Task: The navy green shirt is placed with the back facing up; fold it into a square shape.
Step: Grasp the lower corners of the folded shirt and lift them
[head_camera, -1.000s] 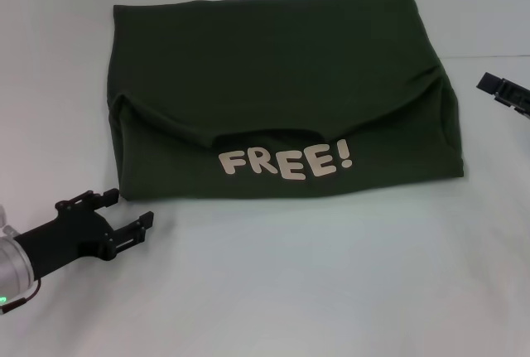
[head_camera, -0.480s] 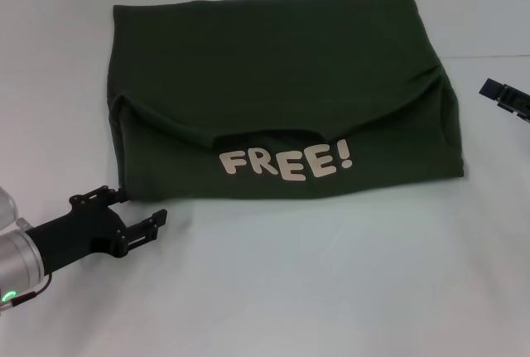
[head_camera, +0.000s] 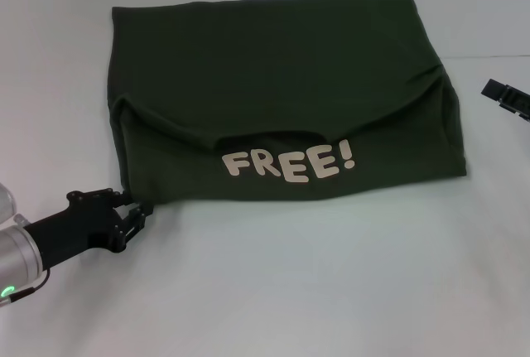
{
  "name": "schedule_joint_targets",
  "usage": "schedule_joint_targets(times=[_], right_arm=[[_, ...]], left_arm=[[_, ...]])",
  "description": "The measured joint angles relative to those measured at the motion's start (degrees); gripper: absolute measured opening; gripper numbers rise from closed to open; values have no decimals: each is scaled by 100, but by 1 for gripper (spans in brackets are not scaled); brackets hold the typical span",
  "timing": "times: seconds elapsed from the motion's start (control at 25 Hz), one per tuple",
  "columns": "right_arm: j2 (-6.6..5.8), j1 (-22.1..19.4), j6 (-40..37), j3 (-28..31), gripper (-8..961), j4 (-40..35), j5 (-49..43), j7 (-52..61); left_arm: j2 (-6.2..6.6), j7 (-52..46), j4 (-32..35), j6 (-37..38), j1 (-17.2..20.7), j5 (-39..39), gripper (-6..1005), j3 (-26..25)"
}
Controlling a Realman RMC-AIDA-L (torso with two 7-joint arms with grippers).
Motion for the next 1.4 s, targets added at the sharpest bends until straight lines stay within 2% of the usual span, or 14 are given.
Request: schedule_joint_targets(times=[0.32,0.52,0.88,1.24,1.4], right_arm=[[-1,-28,-1,-1,701,0,-2,-3],[-93,-71,-53,-60,700,-2,-72,31],[-337,-25,-36,-74,699,-100,-1203,872],[-376,182,148,-108,698,-296,-1952,1535],[-333,416,455,-319,698,-255,-2230,1785]], left_arm=[[14,-82,15,-32,-38,4,252,2],[18,-211,80,-22,-58,39,36,12],[18,-371,237,270,-6,45,20,22],[18,-373,238,289,-42,54,19,32],[24,-374,236,289,-59,54,19,54]])
